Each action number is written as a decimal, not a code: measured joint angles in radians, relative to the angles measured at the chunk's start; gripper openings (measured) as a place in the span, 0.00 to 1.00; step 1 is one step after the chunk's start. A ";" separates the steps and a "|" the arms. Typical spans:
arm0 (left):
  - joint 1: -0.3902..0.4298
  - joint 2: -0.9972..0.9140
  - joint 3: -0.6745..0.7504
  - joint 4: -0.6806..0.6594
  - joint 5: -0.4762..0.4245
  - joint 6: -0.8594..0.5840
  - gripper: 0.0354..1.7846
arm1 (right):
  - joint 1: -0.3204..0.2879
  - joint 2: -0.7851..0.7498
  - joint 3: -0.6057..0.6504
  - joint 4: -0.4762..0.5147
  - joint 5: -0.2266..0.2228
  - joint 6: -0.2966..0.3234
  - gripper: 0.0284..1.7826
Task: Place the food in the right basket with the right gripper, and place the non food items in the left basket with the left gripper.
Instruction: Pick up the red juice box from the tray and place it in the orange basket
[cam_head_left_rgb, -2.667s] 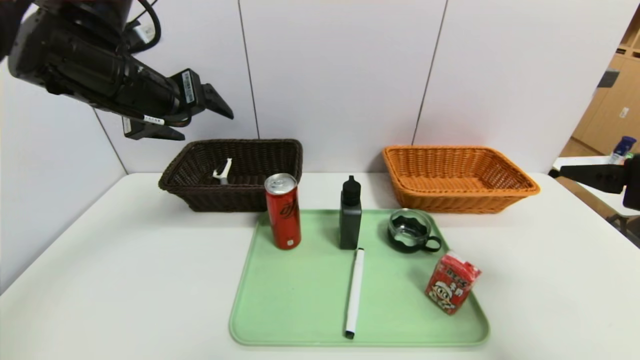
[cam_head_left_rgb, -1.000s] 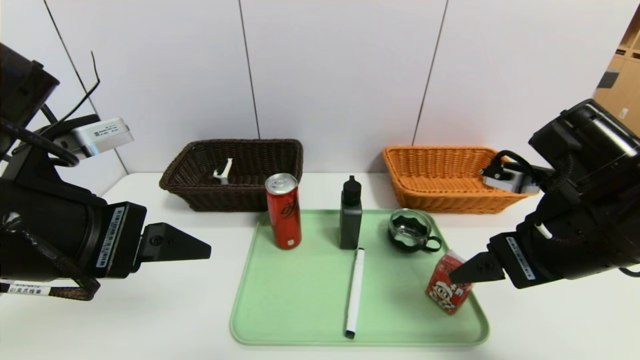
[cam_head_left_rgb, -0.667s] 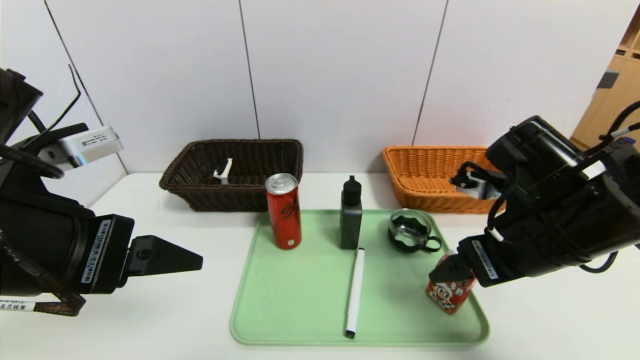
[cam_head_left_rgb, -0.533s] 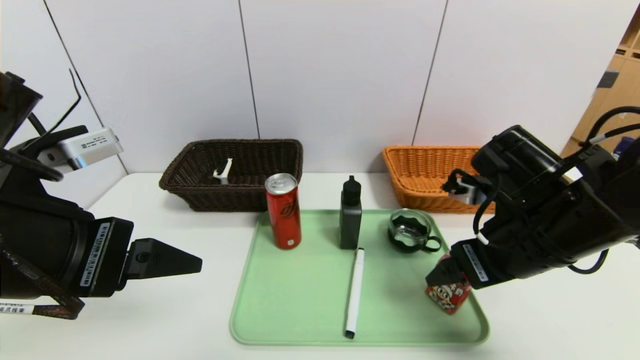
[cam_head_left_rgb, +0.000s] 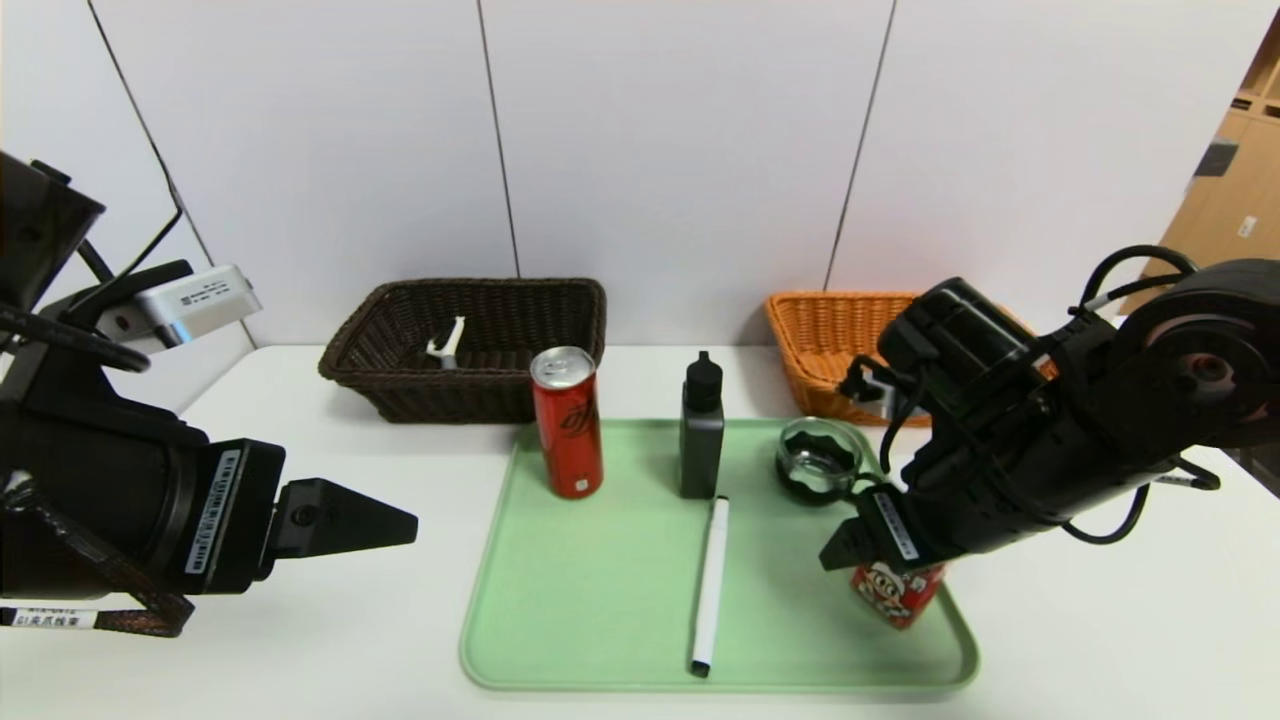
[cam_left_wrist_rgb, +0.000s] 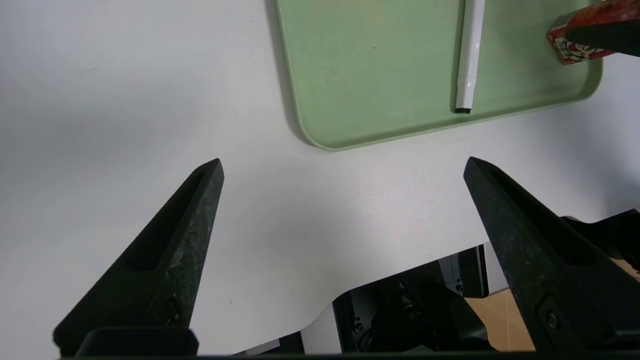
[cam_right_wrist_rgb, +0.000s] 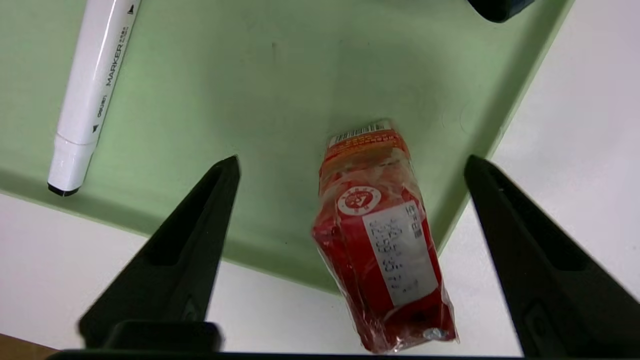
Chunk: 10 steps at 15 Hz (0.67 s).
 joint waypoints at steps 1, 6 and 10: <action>0.000 0.000 0.001 0.000 0.000 0.000 0.94 | 0.001 0.006 0.000 0.000 0.000 -0.003 0.73; 0.000 0.000 0.000 0.000 0.000 0.000 0.94 | 0.005 0.014 0.000 0.006 0.001 -0.004 0.37; 0.000 -0.001 0.001 0.002 0.000 0.000 0.94 | 0.006 -0.014 0.002 0.017 0.002 0.000 0.19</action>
